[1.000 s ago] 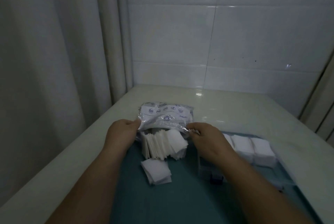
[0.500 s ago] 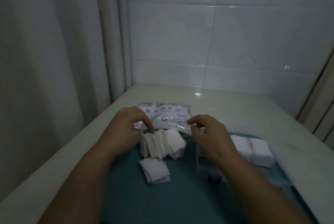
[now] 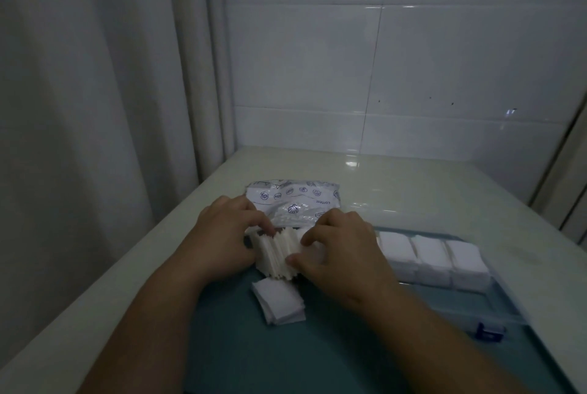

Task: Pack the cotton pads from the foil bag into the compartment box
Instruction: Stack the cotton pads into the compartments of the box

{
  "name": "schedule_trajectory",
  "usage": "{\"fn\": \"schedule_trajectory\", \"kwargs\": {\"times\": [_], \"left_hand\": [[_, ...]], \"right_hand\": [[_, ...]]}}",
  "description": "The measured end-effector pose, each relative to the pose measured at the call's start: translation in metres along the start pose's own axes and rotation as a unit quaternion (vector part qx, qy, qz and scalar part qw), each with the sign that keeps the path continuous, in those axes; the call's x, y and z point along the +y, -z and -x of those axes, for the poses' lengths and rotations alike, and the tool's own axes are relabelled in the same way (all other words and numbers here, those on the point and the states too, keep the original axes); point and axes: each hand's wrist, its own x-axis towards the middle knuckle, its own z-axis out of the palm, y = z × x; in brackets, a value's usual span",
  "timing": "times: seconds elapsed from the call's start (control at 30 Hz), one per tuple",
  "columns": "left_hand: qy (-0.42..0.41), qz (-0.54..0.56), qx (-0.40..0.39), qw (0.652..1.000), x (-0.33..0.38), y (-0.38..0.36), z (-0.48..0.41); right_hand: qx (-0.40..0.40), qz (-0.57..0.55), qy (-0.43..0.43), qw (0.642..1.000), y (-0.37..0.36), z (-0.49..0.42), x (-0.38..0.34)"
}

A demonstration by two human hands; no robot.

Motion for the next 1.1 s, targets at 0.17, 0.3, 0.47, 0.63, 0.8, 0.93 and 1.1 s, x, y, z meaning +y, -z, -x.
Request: {"fn": "schedule_trajectory", "kwargs": {"times": [0.17,0.3,0.47,0.63,0.8,0.93,1.1], "left_hand": [[-0.002,0.004,0.011,1.0,-0.002,0.002,0.001],[0.004,-0.005,-0.026,1.0,-0.001,0.003,0.0],[0.004,-0.018,-0.042,0.999,-0.002,0.001,0.0],[-0.002,0.014,-0.04,0.999,-0.001,0.001,0.0],[0.027,0.083,-0.022,0.996,0.004,0.007,0.002],[0.018,0.124,-0.013,0.992,0.008,0.01,0.003],[0.008,0.166,0.007,0.986,0.011,0.009,0.003]], "right_hand": [[-0.006,0.038,0.014,0.999,-0.006,-0.001,-0.004],[0.001,0.074,0.016,0.997,-0.014,-0.002,-0.008],[-0.003,0.067,0.007,0.998,-0.018,-0.004,-0.006],[-0.004,0.025,-0.015,1.0,-0.019,-0.004,-0.005],[-0.004,-0.055,-0.051,0.997,-0.013,-0.005,-0.001],[-0.018,-0.144,-0.068,0.987,-0.009,-0.002,0.001],[-0.039,-0.206,-0.076,0.975,-0.006,-0.003,0.001]]}}
